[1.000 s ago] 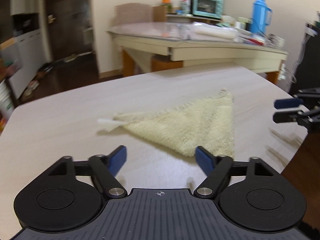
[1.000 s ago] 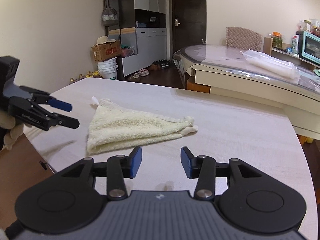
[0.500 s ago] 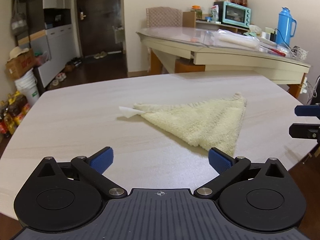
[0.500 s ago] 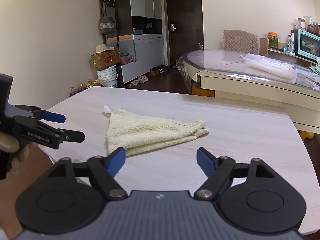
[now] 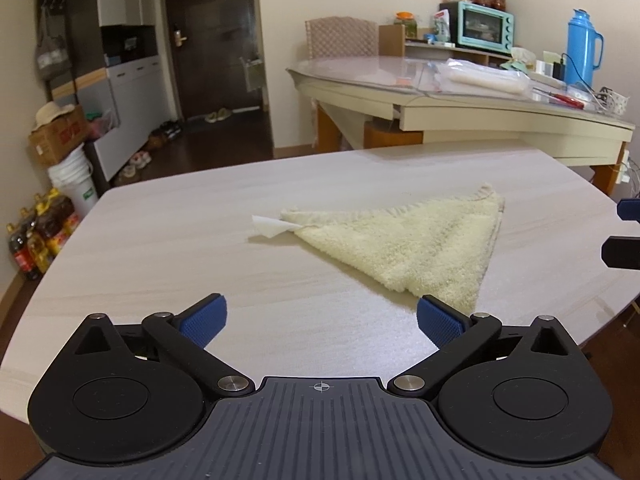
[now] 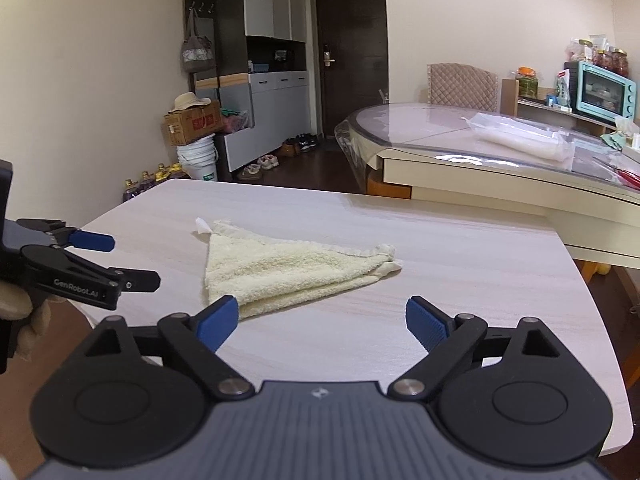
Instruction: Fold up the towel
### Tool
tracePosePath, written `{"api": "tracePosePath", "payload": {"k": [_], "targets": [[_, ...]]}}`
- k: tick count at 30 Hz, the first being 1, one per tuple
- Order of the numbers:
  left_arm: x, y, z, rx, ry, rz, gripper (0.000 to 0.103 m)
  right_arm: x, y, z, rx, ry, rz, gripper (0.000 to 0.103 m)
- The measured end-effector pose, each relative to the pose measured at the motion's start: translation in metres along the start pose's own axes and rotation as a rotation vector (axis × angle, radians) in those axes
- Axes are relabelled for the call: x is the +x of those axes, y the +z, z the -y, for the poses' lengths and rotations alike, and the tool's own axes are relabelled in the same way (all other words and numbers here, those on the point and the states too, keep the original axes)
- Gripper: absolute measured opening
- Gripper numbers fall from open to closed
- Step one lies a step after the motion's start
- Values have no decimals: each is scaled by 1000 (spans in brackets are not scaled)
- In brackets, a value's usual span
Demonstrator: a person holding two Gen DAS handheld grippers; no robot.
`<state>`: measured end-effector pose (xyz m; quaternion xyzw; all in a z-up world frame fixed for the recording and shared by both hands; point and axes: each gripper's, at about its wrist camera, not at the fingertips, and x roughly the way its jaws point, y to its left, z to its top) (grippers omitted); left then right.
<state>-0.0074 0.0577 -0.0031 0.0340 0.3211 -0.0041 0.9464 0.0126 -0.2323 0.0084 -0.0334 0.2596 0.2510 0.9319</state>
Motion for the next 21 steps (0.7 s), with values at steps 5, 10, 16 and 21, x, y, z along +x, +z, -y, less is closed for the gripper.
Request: {"api": "tracePosePath", "payload": {"k": [5, 10, 16, 21], "targets": [[2, 0, 1, 10, 1, 0, 103, 2, -2, 1, 3, -14, -10, 92], [4, -1, 3, 23, 3, 0, 103, -1, -6, 4, 9, -4, 16, 92], [5, -2, 4, 39, 5, 9, 103, -2, -5, 6, 0, 1, 43, 102], [6, -2, 3, 50, -1, 19, 103, 6, 0, 5, -26, -8, 25, 101]]}}
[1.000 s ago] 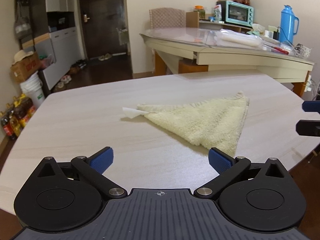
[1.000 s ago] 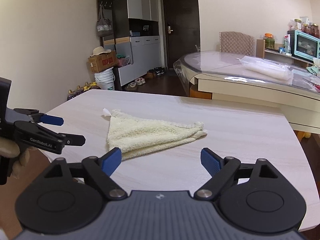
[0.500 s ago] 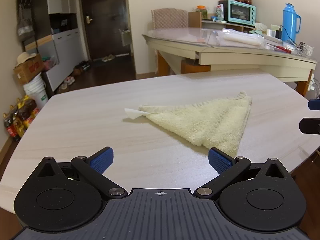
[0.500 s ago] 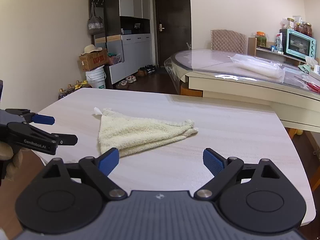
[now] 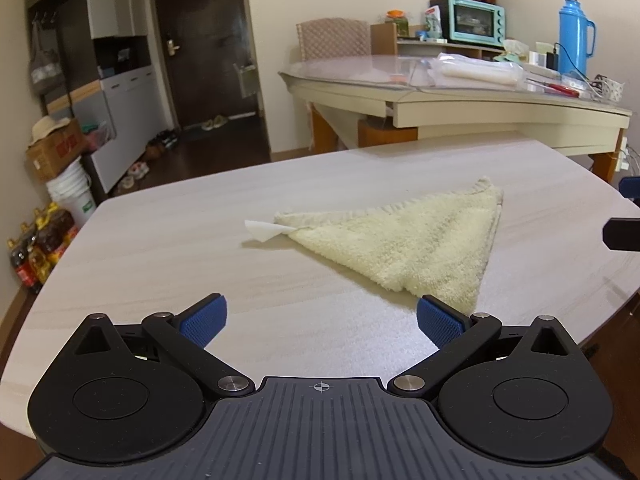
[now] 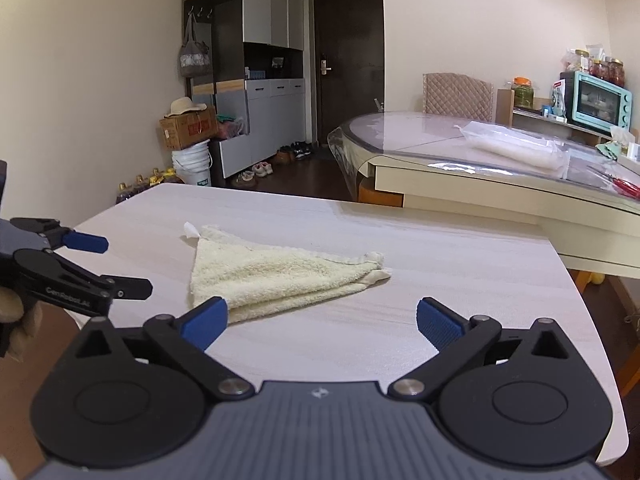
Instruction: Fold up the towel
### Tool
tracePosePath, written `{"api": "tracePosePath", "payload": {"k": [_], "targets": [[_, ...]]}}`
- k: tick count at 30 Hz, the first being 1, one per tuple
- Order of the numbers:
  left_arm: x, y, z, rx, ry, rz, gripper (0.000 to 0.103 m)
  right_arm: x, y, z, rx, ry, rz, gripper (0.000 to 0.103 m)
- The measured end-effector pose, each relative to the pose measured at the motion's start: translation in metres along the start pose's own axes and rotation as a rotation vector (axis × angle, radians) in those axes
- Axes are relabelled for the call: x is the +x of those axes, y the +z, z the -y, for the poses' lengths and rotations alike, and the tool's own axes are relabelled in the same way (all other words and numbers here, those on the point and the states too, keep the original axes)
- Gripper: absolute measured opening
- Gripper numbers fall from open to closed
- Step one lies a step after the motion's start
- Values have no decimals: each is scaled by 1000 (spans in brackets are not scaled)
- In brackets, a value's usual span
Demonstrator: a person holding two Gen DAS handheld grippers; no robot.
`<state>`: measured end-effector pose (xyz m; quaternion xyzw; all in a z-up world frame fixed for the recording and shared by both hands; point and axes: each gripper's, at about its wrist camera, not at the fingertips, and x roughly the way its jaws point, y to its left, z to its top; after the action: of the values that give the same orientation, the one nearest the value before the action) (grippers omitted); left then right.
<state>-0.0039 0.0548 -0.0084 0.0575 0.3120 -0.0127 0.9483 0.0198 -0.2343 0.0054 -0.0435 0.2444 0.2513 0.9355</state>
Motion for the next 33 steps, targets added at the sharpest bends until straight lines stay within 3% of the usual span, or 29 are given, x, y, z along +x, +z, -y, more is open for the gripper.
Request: {"api": "tracePosePath", "payload": {"k": [4, 10, 11, 14, 25, 30, 33], "targets": [[4, 3, -4, 15, -8, 7, 103, 14, 7, 4, 5, 13, -28, 94], [21, 14, -14, 43, -28, 8, 103, 50, 25, 20, 18, 10, -74, 61], [25, 17, -17, 42, -31, 9, 103, 60, 29, 25, 28, 0, -82, 52], [36, 23, -25, 43, -36, 13, 103, 82, 35, 36, 48, -5, -95, 40], [69, 37, -43, 22, -74, 15, 103, 150, 37, 58, 78, -8, -176, 33], [73, 38, -46, 13, -77, 20, 103, 147, 36, 58, 81, 0, -159, 12], [73, 37, -46, 10, -79, 21, 103, 141, 37, 56, 74, -5, -137, 9]]}}
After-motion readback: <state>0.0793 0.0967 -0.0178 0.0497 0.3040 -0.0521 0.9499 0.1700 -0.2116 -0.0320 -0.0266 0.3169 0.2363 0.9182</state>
